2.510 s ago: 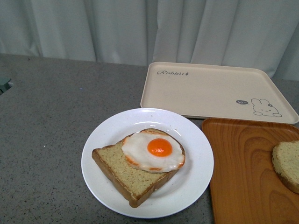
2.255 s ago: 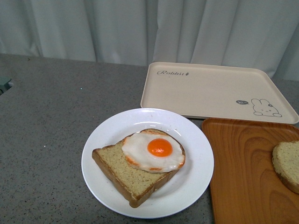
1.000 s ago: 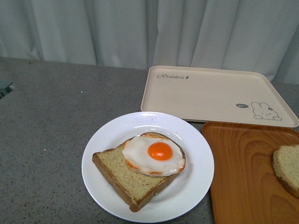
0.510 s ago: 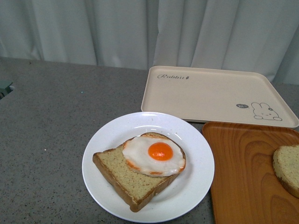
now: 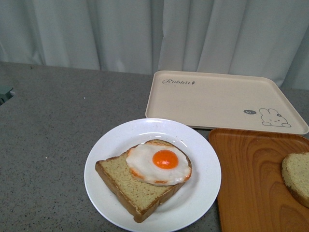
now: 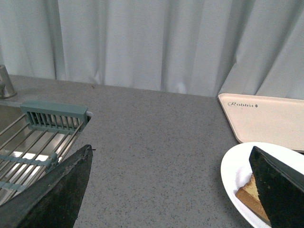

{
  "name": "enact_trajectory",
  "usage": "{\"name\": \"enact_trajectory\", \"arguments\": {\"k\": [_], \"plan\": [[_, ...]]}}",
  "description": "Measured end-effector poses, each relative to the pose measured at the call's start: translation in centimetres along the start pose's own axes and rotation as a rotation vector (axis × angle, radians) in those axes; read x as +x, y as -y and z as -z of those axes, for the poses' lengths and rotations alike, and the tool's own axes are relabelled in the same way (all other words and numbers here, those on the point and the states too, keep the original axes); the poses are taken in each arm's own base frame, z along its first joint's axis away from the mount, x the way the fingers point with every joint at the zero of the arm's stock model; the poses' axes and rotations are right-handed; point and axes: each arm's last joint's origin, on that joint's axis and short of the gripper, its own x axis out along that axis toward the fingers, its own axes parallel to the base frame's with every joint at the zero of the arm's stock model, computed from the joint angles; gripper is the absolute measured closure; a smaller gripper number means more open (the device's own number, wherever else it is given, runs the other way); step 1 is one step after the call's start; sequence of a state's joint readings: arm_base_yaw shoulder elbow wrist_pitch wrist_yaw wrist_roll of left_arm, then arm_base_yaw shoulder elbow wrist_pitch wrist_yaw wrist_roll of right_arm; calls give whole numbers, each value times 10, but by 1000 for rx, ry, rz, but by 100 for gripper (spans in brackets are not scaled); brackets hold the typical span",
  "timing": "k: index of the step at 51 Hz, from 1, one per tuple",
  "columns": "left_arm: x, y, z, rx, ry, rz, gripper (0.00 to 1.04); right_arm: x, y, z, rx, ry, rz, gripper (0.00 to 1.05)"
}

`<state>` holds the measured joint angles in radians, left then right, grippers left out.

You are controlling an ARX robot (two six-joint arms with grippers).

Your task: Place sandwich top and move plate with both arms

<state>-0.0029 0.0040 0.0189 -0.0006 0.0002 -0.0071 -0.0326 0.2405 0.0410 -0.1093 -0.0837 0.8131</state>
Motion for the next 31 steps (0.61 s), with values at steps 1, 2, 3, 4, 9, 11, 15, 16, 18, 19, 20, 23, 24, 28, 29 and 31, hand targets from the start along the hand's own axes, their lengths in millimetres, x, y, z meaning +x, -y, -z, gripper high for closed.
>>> {"name": "enact_trajectory", "arguments": {"k": [1, 2, 3, 4, 9, 11, 15, 16, 18, 19, 20, 23, 24, 28, 29, 31], "plan": [[0, 0, 0, 0, 0, 0, 7, 2, 0, -2, 0, 1, 3, 9], [0, 0, 0, 0, 0, 0, 7, 3, 0, -5, 1, 4, 8, 9], [0, 0, 0, 0, 0, 0, 7, 5, -1, -9, -3, 10, 16, 9], [0, 0, 0, 0, 0, 0, 7, 7, -2, -13, 0, 16, 22, 9], [0, 0, 0, 0, 0, 0, 6, 17, -10, -35, -22, 49, 40, 9], [0, 0, 0, 0, 0, 0, 7, 23, -15, -46, -42, 61, 43, 9], [0, 0, 0, 0, 0, 0, 7, 38, -23, -65, -82, 66, 61, 9], [0, 0, 0, 0, 0, 0, 7, 42, -24, -69, -93, 64, 71, 9], [0, 0, 0, 0, 0, 0, 7, 50, -24, -74, -104, 60, 92, 9], [0, 0, 0, 0, 0, 0, 7, 53, -23, -77, -106, 58, 104, 9], [0, 0, 0, 0, 0, 0, 6, 57, -22, -79, -115, 53, 119, 9], [0, 0, 0, 0, 0, 0, 7, 69, -16, -84, -121, 31, 161, 9], [0, 0, 0, 0, 0, 0, 7, 73, -14, -85, -121, 23, 174, 9], [0, 0, 0, 0, 0, 0, 7, 91, 4, -85, -126, -24, 239, 9], [0, 0, 0, 0, 0, 0, 7, 94, 8, -85, -124, -34, 255, 9], [0, 0, 0, 0, 0, 0, 7, 102, 17, -84, -118, -51, 285, 9]]}}
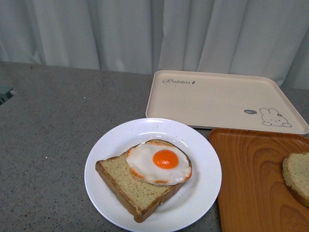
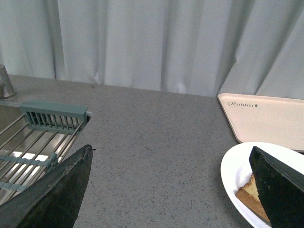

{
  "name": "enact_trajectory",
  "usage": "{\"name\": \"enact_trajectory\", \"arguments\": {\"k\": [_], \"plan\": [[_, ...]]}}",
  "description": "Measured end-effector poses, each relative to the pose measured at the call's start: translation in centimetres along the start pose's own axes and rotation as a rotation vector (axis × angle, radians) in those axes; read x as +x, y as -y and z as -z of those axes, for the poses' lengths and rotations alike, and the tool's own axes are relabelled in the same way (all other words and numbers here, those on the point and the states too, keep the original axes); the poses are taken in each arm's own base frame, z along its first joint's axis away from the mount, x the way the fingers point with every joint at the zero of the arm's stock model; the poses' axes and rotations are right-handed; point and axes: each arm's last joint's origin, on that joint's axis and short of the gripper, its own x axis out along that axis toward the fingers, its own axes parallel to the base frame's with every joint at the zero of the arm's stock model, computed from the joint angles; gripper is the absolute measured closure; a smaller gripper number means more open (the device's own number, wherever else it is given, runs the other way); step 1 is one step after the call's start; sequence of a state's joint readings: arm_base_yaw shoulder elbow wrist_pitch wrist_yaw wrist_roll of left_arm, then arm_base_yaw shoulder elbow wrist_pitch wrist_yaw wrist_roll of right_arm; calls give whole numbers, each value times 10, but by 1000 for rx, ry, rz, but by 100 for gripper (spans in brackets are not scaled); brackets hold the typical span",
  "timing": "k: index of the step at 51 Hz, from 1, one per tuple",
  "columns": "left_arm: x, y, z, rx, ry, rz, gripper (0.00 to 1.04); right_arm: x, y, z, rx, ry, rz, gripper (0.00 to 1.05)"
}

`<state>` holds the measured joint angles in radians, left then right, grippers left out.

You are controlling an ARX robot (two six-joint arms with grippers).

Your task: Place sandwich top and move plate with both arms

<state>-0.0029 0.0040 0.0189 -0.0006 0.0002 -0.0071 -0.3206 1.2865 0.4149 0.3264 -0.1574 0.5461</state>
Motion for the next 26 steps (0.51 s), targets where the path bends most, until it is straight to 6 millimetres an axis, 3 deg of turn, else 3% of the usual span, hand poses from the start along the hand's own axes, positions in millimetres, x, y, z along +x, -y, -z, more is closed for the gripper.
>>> {"name": "enact_trajectory", "arguments": {"k": [7, 26], "plan": [[0, 0, 0, 0, 0, 0, 7, 20, 11, 6, 20, -50, 46, 9], [0, 0, 0, 0, 0, 0, 7, 51, 16, 16, 39, -179, 104, 9]]}}
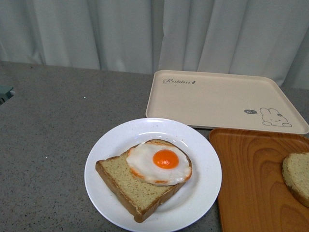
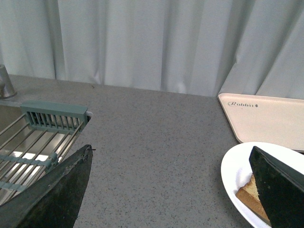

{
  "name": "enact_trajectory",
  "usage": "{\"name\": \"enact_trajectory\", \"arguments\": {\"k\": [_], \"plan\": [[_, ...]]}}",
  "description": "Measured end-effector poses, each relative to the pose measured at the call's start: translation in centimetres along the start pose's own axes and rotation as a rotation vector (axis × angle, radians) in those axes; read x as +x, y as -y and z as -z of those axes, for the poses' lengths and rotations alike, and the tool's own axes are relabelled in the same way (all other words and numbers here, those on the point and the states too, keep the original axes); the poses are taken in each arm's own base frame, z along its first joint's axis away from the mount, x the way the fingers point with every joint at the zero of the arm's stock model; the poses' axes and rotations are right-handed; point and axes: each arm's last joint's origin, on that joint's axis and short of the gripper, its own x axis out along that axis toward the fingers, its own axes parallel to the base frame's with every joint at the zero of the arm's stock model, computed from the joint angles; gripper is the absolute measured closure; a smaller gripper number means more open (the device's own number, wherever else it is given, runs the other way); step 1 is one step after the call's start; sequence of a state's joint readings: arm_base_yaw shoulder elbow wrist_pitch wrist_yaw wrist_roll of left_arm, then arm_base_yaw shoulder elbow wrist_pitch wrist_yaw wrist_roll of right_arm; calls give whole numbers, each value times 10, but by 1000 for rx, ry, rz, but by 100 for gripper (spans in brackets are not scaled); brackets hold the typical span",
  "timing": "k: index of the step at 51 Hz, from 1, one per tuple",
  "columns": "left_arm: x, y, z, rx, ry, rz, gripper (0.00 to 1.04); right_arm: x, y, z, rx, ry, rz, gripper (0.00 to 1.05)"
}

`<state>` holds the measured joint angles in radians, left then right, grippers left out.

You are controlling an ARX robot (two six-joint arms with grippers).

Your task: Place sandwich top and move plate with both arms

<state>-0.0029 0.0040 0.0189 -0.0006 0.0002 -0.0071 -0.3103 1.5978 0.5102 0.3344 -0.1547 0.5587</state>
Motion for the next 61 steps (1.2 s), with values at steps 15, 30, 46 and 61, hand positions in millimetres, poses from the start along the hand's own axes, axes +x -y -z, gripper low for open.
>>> {"name": "enact_trajectory", "arguments": {"k": [15, 30, 46, 61], "plan": [[0, 0, 0, 0, 0, 0, 6, 11, 3, 4, 9, -72, 28, 9], [0, 0, 0, 0, 0, 0, 7, 23, 5, 16, -12, -128, 46, 9], [0, 0, 0, 0, 0, 0, 7, 31, 1, 22, -34, -134, 60, 9], [0, 0, 0, 0, 0, 0, 7, 37, -2, 23, -45, -130, 43, 31]]}}
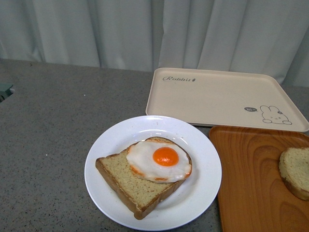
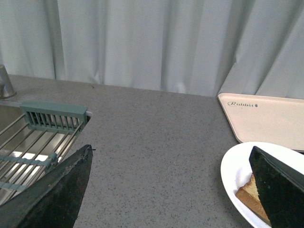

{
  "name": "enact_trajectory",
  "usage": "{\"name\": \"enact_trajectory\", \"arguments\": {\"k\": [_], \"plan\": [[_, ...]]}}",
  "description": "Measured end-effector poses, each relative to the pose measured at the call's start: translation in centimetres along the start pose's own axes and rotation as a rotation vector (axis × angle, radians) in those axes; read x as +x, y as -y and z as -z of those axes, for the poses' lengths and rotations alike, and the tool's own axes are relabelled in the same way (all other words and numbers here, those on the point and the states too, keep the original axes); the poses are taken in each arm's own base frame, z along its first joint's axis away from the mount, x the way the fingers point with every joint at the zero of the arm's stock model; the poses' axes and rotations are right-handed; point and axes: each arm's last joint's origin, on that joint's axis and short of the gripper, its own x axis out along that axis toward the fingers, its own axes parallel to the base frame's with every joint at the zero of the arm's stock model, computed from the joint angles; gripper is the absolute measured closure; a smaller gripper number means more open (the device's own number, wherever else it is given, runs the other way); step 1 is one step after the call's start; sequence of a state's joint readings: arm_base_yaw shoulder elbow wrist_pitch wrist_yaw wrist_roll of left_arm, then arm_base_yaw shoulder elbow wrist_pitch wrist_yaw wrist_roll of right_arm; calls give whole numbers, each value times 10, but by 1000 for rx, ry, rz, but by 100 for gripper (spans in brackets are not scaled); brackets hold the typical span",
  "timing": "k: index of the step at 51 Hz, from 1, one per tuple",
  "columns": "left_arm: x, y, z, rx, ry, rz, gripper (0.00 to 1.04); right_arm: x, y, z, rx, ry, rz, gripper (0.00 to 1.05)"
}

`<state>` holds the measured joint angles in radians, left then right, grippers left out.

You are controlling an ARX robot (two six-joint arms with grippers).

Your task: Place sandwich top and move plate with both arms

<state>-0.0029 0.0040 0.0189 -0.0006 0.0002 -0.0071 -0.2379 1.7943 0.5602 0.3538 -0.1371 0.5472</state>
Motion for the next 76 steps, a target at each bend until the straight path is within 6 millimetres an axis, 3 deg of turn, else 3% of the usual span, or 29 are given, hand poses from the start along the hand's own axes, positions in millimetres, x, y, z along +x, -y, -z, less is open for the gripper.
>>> {"name": "enact_trajectory", "arguments": {"k": [4, 11, 21, 25, 29, 36, 44, 48, 55, 61, 66, 76], "plan": [[0, 0, 0, 0, 0, 0, 6, 0, -1, 1, -2, -3, -7, 46], [0, 0, 0, 0, 0, 0, 7, 0, -2, 1, 0, -9, -17, 61], [0, 0, 0, 0, 0, 0, 7, -9, -14, -9, -6, 16, -80, 97], [0, 0, 0, 0, 0, 0, 7, -19, -28, -19, 7, 72, -150, 101], [0, 0, 0, 0, 0, 0, 7, -38, -54, -35, -7, 203, -301, 101], [0, 0, 0, 0, 0, 0, 7, -60, -91, -37, -51, 280, -479, 101], [0, 0, 0, 0, 0, 0, 7, -67, -140, -7, -107, 271, -677, 101], [0, 0, 0, 0, 0, 0, 7, -57, -166, 18, -140, 214, -728, 101], [0, 0, 0, 0, 0, 0, 7, -42, -193, 62, -191, 106, -763, 101], [0, 0, 0, 0, 0, 0, 7, -37, -205, 100, -233, 30, -775, 101], [0, 0, 0, 0, 0, 0, 7, -31, -203, 120, -243, -7, -751, 101], [0, 0, 0, 0, 0, 0, 7, -16, -188, 135, -259, -44, -666, 101]]}}
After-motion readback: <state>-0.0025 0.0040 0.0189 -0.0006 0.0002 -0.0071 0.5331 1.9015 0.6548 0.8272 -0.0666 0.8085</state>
